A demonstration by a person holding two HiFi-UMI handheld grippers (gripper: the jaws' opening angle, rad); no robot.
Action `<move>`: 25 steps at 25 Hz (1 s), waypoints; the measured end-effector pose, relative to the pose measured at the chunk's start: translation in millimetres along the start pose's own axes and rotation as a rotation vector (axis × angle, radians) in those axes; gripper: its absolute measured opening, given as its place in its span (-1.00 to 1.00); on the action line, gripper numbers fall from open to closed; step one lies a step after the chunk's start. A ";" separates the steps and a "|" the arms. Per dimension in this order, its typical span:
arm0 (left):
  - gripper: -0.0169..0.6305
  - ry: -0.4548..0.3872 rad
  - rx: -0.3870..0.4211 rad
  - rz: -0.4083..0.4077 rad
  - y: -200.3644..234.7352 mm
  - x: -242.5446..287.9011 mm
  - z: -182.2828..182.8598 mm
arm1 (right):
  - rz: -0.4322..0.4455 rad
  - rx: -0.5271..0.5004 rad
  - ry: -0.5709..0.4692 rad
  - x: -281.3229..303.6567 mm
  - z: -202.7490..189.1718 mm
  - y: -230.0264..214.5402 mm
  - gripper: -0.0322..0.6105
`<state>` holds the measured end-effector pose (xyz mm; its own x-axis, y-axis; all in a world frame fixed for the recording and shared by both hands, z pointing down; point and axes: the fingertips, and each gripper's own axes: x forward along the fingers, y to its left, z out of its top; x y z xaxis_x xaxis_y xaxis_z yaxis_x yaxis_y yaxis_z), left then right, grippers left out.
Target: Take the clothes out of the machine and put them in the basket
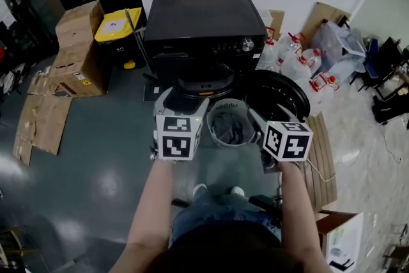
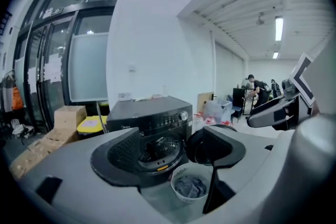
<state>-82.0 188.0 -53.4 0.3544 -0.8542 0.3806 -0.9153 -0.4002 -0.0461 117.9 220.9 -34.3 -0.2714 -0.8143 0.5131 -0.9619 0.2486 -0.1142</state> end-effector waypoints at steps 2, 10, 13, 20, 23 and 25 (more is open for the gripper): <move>0.21 -0.054 0.011 0.002 -4.0 -3.2 18.3 | -0.001 -0.019 -0.058 -11.1 17.6 -6.2 0.18; 0.16 -0.289 0.074 -0.013 -24.1 -21.1 81.0 | -0.022 -0.155 -0.308 -55.3 85.6 -19.5 -0.13; -0.20 -0.350 0.070 0.020 -22.3 -28.2 95.1 | -0.033 -0.189 -0.393 -69.8 105.4 -20.5 -0.28; -0.94 -0.461 0.119 0.047 -17.9 -42.2 129.6 | -0.042 -0.283 -0.525 -95.9 154.0 -19.4 -0.89; -0.94 -0.491 0.164 0.031 -24.8 -45.4 144.8 | -0.017 -0.324 -0.575 -105.3 168.0 -15.9 -0.89; -0.94 -0.507 0.189 0.030 -27.8 -49.0 154.4 | -0.011 -0.347 -0.604 -111.0 175.2 -13.5 -0.89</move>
<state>-44.3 189.8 -213.4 0.4198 -0.9003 -0.1149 -0.8924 -0.3864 -0.2329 155.0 216.0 -238.7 -0.3299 -0.9420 -0.0621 -0.9254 0.3097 0.2183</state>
